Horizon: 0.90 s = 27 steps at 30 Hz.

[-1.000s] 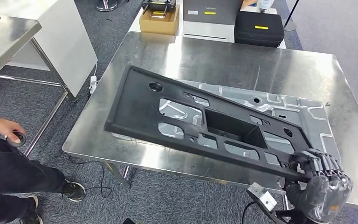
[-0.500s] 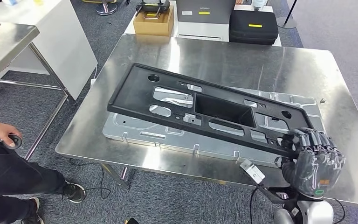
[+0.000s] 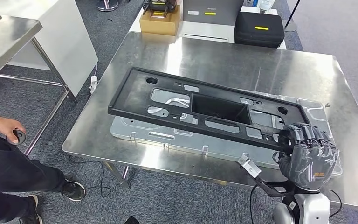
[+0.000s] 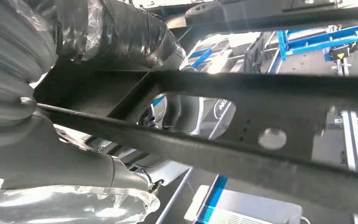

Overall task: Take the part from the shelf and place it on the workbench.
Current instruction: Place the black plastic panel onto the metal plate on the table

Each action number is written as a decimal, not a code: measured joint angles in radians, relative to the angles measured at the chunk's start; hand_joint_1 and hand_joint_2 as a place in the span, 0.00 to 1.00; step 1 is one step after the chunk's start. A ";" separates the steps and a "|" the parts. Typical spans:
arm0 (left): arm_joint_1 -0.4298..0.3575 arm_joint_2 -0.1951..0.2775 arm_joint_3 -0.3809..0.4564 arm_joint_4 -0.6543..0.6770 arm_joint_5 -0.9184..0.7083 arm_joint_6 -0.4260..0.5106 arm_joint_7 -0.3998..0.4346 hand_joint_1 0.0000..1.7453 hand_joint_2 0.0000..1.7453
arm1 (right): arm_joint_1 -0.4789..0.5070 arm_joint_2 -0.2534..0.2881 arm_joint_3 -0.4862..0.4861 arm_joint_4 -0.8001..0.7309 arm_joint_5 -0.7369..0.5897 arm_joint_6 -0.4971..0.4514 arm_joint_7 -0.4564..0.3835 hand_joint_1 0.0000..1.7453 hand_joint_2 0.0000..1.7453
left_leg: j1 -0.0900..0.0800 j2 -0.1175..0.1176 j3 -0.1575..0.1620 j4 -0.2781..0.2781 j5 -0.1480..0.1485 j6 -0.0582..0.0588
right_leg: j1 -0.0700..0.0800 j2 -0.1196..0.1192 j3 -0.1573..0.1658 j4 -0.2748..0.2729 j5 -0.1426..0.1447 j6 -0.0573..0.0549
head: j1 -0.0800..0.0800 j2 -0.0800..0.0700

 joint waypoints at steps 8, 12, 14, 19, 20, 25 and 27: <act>-0.009 -0.002 0.000 0.000 -0.041 -0.022 0.008 0.00 1.00 | -0.119 -0.058 0.061 0.080 0.105 0.057 0.160 1.00 1.00 | -0.004 0.001 -0.032 0.063 -0.042 -0.039 | 0.002 0.004 0.054 -0.136 0.041 -0.042 | -0.002 0.000; -0.016 -0.002 0.000 0.000 -0.068 -0.052 0.010 0.00 1.00 | -0.225 -0.084 0.104 0.171 0.175 0.127 0.246 1.00 1.00 | -0.001 0.001 -0.152 0.304 -0.140 -0.048 | 0.005 0.002 0.052 -0.136 0.043 -0.050 | -0.003 0.000; -0.019 -0.002 0.000 0.000 -0.079 -0.070 0.009 0.00 1.00 | -0.273 -0.100 0.119 0.224 0.179 0.143 0.280 1.00 1.00 | -0.001 0.001 -0.141 0.269 -0.095 -0.045 | 0.006 0.001 0.053 -0.135 0.042 -0.050 | -0.003 0.000; -0.028 -0.001 0.000 0.000 -0.105 -0.100 0.007 0.00 1.00 | -0.379 -0.128 0.139 0.327 0.180 0.160 0.318 0.99 1.00 | -0.007 0.000 -0.034 0.021 0.009 -0.025 | 0.012 0.002 0.048 -0.131 0.043 -0.033 | -0.002 0.000; -0.029 -0.002 0.000 0.000 -0.107 -0.104 0.007 0.00 0.75 | -0.395 -0.130 0.142 0.345 0.180 0.165 0.324 0.99 1.00 | -0.008 0.000 -0.034 0.017 0.011 -0.022 | 0.012 0.002 0.046 -0.132 0.045 -0.027 | -0.002 0.000; -0.037 -0.005 0.000 0.000 -0.112 -0.108 0.031 0.00 0.00 | -0.452 -0.133 0.167 0.406 0.183 0.206 0.363 0.99 1.00 | -0.001 0.001 -0.028 -0.004 0.024 0.003 | 0.007 0.001 -0.023 0.012 -0.038 -0.005 | -0.001 0.000; -0.038 -0.006 0.000 0.000 -0.120 -0.104 0.046 0.00 0.00 | -0.473 -0.139 0.190 0.436 0.184 0.241 0.403 1.00 1.00 | -0.001 0.001 -0.028 -0.002 0.023 0.005 | 0.006 0.001 -0.080 0.127 -0.075 0.001 | -0.001 0.000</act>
